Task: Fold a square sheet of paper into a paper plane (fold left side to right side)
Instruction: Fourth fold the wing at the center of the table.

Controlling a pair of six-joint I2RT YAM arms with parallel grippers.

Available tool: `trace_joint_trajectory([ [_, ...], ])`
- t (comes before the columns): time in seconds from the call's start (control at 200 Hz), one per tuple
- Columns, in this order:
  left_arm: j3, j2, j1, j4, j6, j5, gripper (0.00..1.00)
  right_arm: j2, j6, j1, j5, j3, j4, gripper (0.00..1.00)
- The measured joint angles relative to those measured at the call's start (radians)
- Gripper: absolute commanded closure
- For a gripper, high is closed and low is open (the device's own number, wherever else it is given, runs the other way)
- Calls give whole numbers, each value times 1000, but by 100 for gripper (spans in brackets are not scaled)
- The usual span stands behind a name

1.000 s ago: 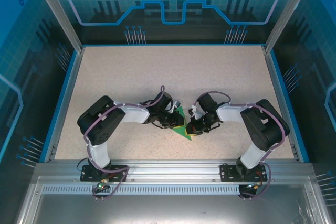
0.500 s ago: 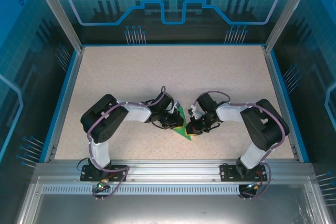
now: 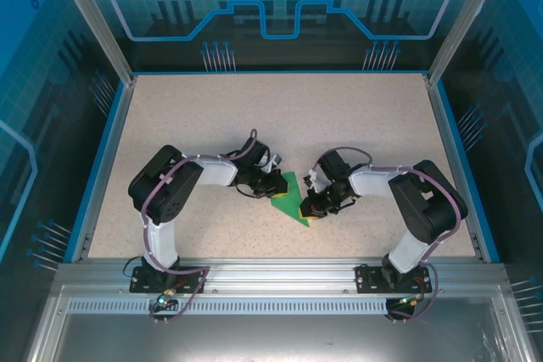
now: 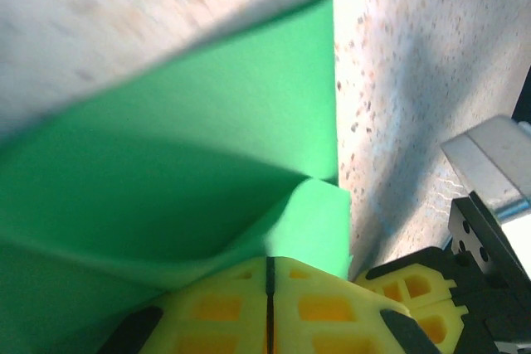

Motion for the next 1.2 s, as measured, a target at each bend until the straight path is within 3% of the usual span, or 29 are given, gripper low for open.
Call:
trace_joint_trajectory([
  [0.735, 64, 44, 200, -38, 92, 35, 90, -14, 0, 2, 3, -16, 15, 100],
  [0.905, 75, 39, 238, -53, 103, 19, 82, -27, 10, 2, -4, -37, 55, 100],
  [1.04, 47, -26, 256, -57, 101, -37, 71, -57, 37, 5, -3, -69, 100, 86],
  [1.2, -82, -221, 266, -35, 60, -54, 58, -158, 58, 6, 50, -85, 101, 64],
])
